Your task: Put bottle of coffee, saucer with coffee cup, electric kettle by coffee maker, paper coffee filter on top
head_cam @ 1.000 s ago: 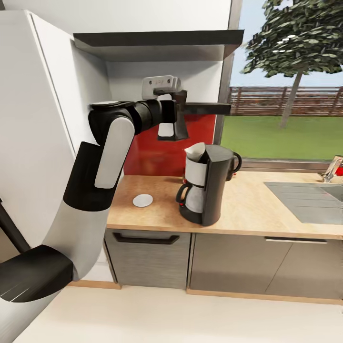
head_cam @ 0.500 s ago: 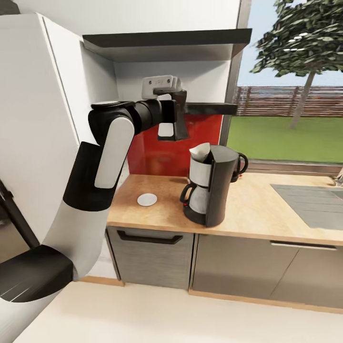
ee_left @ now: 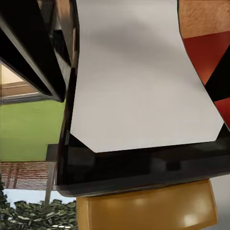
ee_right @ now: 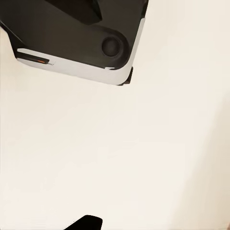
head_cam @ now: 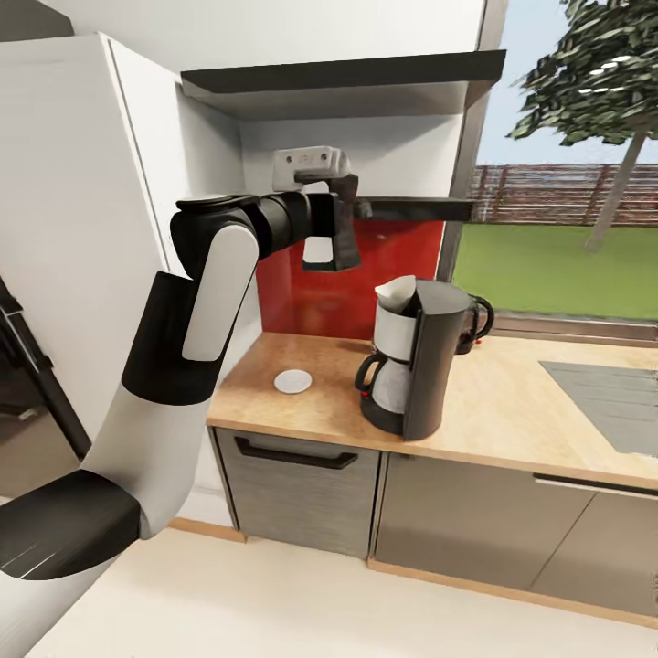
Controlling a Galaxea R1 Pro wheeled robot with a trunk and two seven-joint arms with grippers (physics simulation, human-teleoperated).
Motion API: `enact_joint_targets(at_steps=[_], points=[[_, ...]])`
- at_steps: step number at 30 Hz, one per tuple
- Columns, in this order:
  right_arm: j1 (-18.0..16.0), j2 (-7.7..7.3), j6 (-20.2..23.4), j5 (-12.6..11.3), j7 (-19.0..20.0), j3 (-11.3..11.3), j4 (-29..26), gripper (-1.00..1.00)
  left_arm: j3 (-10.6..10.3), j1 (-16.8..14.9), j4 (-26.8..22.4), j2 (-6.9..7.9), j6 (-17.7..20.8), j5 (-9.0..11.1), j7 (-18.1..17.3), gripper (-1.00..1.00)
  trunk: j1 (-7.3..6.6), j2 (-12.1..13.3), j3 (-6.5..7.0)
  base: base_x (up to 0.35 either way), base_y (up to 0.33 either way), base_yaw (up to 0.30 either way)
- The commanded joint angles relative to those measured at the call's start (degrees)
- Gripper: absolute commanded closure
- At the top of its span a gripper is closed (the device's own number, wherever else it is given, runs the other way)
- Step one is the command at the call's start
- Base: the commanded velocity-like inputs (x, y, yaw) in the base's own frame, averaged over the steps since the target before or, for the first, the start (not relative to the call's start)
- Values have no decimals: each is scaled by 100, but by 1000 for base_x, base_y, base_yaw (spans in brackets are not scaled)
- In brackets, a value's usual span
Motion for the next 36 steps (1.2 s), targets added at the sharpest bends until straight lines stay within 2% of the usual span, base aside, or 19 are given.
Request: enact_joint_targets(at_steps=[1, 7, 17, 23, 31, 36], points=[[-4, -3, -16, 18, 34, -49, 7, -100, -3, -8, -1, -3, 14, 56, 60, 100, 4, -13, -12, 0, -304, 8], [-4, -3, -18, 18, 34, -49, 7, -100, -3, -8, -7, -3, 13, 56, 60, 100, 4, -13, -12, 0, -157, 146], [-4, -3, -23, 18, 34, -49, 7, -100, -10, 126, -12, -3, 11, 56, 60, 100, 4, -13, -12, 0, -12, 260], [-4, -3, -20, 18, 34, -49, 7, -100, -10, 148, -20, -3, 5, 56, 61, 100, 4, -13, -12, 0, 0, 91], [-4, -3, -16, 18, 34, -49, 7, -100, -4, 188, -25, -3, 4, 56, 68, 100, 180, -334, -156, 0, 0, 6], [-4, -3, -18, 18, 34, -49, 7, -100, -5, 399, -66, -3, 0, 47, 75, 100, 290, -534, -245, 0, 0, 0]])
